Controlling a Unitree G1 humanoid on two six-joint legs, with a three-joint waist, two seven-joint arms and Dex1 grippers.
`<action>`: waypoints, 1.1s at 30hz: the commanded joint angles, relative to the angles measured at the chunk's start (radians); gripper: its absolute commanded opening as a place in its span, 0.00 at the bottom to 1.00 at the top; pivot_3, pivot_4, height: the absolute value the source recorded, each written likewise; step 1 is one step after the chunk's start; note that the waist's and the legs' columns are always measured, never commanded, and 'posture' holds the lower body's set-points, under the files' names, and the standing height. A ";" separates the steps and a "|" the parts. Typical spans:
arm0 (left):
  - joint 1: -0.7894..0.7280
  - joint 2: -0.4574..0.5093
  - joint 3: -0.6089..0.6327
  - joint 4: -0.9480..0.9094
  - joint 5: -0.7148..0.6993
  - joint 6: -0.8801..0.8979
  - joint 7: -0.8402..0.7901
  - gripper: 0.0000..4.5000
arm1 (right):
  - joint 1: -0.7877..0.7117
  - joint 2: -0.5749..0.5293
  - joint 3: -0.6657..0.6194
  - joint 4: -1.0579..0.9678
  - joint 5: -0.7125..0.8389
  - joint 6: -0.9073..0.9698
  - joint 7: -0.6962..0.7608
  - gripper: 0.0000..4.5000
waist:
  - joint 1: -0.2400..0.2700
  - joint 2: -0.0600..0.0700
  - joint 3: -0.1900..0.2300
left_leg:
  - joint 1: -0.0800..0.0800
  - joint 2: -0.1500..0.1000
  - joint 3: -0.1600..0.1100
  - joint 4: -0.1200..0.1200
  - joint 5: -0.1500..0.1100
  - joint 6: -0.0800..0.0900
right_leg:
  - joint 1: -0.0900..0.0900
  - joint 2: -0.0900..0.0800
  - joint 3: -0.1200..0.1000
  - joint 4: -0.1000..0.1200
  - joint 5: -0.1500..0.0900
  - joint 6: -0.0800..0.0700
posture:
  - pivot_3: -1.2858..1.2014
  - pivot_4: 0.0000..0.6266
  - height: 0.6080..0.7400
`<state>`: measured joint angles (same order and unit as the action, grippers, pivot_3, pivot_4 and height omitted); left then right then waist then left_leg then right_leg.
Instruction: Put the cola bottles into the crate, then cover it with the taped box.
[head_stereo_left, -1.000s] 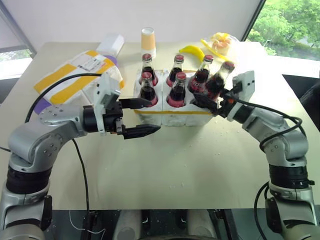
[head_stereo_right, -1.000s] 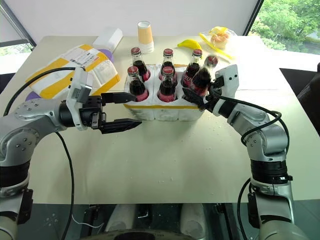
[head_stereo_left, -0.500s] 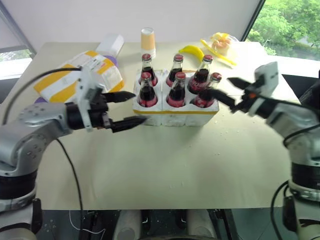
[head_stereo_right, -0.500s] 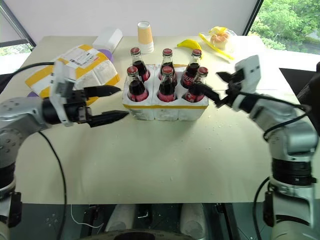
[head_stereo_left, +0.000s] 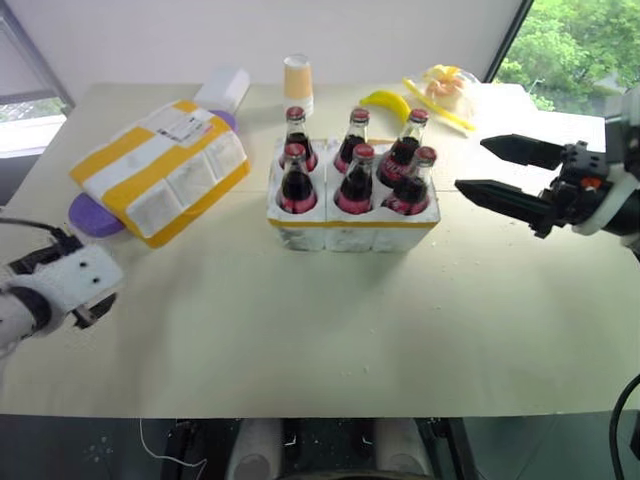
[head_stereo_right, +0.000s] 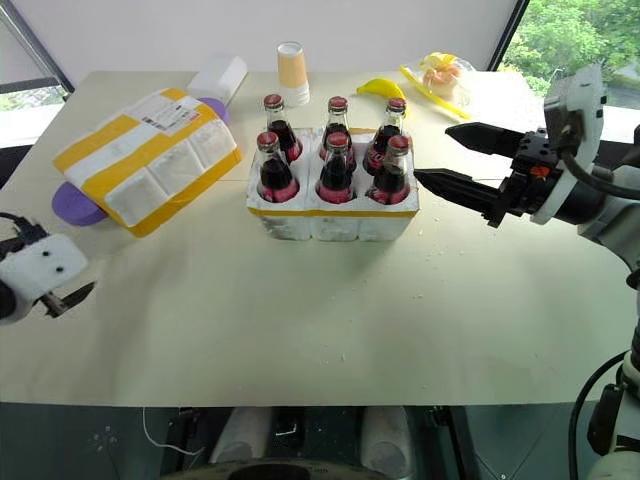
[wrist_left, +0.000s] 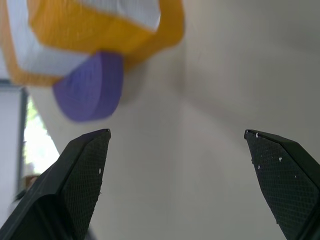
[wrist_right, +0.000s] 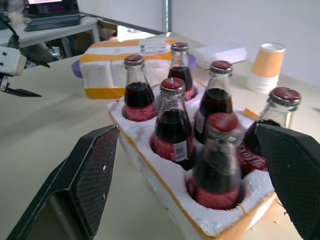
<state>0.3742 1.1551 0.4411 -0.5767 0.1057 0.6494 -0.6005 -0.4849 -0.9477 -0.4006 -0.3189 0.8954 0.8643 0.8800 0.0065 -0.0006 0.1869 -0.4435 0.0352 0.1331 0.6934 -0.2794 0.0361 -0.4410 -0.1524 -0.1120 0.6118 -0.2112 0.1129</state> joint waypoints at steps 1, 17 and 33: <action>-0.047 -0.038 -0.067 0.013 0.156 -0.024 0.134 1.00 | -0.077 -0.003 0.046 0.053 -0.028 -0.046 0.024 0.99 | 0.005 0.001 0.000 | 0.000 0.000 0.000 0.000 0.000 0.000 | 0.000 0.000 0.000 0.000 0.000 0.000 | 0.52 0.24 1.00; -0.340 -0.177 -0.270 0.514 0.377 -0.341 0.421 1.00 | -0.117 0.014 0.065 0.037 -0.006 -0.059 0.027 0.99 | 0.005 0.000 -0.001 | -0.001 0.000 0.004 -0.004 0.006 -0.002 | 0.000 0.001 0.000 0.003 0.003 0.003 | 0.52 0.24 1.00; -0.699 -0.235 -0.486 0.982 0.467 -0.571 0.535 1.00 | -0.089 0.023 0.030 -0.039 0.050 -0.037 -0.068 0.99 | 0.004 -0.002 -0.002 | -0.001 -0.001 0.005 -0.004 0.006 -0.002 | 0.001 0.001 0.000 0.003 0.003 0.003 | 0.52 0.24 1.00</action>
<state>-0.2979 0.9208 -0.0462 0.3750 0.5595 0.0886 -0.0821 -0.5667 -0.9213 -0.3258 -0.3282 0.9248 0.8307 0.8246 0.0102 -0.0024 0.1854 -0.4439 0.0337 0.1379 0.6896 -0.2731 0.0338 -0.4404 -0.1513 -0.1119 0.6153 -0.2084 0.1160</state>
